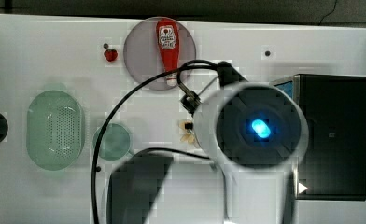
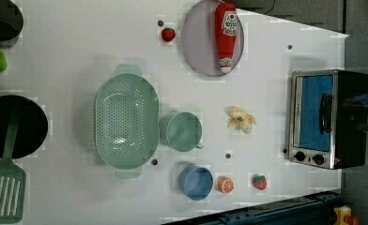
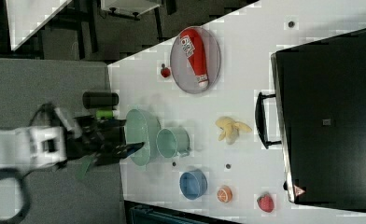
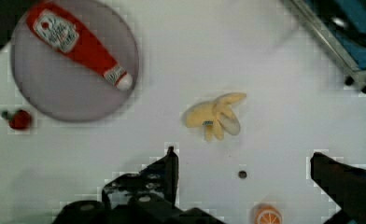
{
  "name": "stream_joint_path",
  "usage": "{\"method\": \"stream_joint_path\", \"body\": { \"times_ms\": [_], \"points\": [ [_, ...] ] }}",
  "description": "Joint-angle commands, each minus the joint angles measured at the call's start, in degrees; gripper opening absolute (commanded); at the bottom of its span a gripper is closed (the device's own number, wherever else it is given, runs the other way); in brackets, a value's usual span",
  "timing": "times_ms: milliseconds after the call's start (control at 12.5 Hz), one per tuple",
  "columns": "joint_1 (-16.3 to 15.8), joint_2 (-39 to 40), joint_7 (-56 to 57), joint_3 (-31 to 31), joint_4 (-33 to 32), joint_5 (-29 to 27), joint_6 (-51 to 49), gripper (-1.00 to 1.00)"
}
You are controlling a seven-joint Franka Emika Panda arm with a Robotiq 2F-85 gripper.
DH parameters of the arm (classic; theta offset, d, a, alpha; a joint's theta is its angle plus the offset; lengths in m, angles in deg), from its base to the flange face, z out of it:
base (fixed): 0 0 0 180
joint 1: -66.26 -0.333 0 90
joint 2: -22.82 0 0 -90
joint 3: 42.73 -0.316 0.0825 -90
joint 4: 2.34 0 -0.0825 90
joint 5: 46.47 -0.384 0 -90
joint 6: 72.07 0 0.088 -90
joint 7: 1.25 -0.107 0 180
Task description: Pick Banana and place it in mug.
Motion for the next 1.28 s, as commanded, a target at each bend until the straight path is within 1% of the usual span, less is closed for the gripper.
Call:
{"method": "stream_joint_path", "body": {
  "times_ms": [80,400,800,1040,1280],
  "points": [
    [-0.3,5.5,15.2,-0.7,-8.5,0.2,5.3,1.0],
    [-0.3,11.2,31.3,-0.9,-14.9,0.2,14.0,1.0],
    [-0.1,18.5,45.3,-0.8,-21.1,0.2,31.7,1.0],
    [-0.1,23.6,54.8,-0.8,-23.0,0.2,39.3,1.0],
    [-0.1,28.9,56.9,-0.2,-23.4,0.2,44.7,1.0]
  ]
}}
